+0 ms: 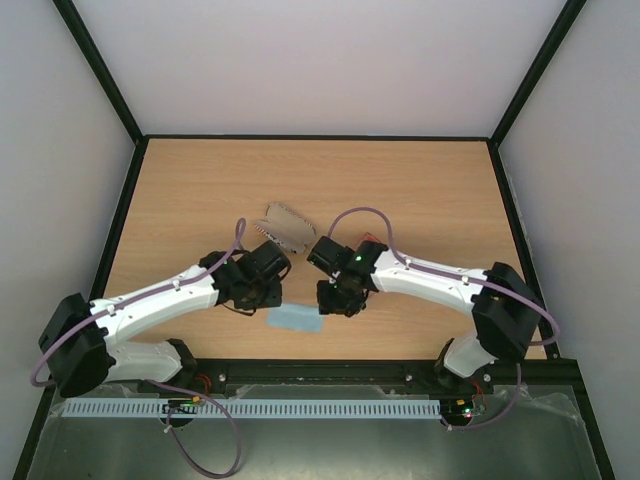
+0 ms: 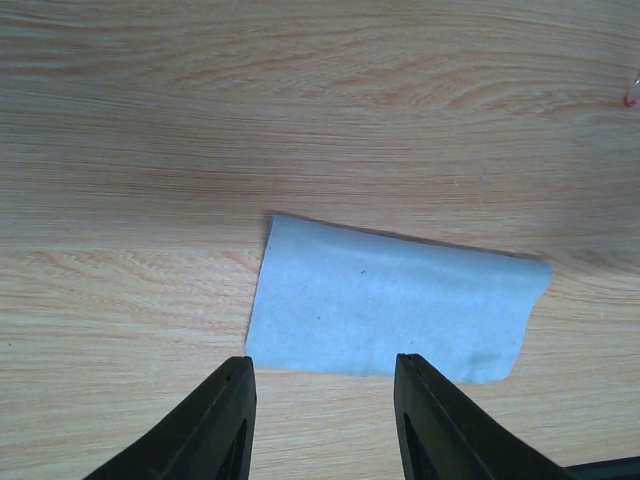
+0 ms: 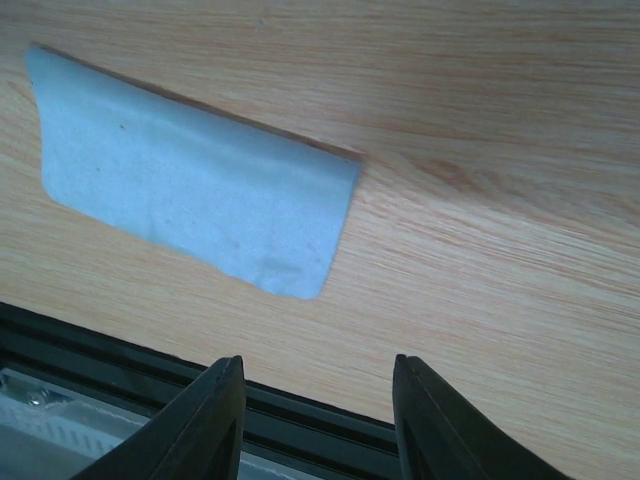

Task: Organize the sunglasses
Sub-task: Fold the glasses cleaning cloth at the center of the board.

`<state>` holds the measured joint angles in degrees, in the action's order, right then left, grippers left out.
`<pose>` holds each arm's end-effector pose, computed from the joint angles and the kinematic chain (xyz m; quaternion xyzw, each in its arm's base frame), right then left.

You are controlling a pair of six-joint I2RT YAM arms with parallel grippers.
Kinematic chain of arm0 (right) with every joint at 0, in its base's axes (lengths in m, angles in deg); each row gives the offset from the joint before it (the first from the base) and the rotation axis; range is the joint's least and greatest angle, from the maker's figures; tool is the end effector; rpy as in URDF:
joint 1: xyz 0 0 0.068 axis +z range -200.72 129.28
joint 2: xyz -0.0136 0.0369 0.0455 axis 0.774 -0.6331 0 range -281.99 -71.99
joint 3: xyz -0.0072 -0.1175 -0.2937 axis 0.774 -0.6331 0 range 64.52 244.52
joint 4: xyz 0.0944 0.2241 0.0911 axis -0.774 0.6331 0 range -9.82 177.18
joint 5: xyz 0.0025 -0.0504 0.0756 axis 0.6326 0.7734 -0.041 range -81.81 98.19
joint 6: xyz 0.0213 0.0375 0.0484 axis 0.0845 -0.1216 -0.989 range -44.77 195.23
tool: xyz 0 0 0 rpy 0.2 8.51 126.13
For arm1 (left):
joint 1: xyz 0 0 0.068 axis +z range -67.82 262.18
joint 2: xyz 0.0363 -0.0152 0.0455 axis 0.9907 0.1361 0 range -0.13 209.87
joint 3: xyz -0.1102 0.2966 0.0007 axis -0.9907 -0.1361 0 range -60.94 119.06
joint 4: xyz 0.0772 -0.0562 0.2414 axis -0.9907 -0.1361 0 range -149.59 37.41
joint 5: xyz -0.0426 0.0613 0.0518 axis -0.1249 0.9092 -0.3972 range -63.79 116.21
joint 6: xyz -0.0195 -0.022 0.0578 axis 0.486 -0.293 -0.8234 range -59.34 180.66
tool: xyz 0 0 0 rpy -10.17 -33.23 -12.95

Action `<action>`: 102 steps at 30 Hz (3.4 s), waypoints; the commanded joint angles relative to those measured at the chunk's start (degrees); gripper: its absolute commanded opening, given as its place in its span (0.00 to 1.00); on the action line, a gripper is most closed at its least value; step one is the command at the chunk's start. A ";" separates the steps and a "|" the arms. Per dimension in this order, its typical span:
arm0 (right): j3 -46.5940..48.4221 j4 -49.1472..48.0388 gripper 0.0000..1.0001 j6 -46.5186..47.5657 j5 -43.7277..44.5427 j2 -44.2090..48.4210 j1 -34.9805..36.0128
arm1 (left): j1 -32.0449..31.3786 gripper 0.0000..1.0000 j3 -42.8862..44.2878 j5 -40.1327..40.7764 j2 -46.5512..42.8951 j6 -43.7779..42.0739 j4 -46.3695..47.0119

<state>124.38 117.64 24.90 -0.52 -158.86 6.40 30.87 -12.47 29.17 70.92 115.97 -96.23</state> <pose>0.1566 0.2565 0.2530 -0.0743 0.9698 0.2214 0.0707 0.1380 -0.1679 0.2537 -0.0394 0.9774 -0.1501 0.1435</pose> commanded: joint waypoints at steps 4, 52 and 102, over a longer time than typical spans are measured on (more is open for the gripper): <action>4.81 2.89 0.40 -3.77 -2.24 -5.97 1.37 | -0.08 0.41 -1.87 -0.43 4.24 -3.29 -1.29; -6.41 -13.12 0.29 -23.26 3.52 -2.73 5.37 | 1.54 0.44 -12.66 -3.63 -6.74 -11.80 15.06; 1.36 -3.77 0.17 -21.77 6.36 -17.85 3.77 | 8.76 0.31 -15.37 -5.60 -8.19 -11.37 16.42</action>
<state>125.16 109.90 3.00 4.83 -173.48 9.99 39.11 -27.31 24.03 64.01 104.93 -79.90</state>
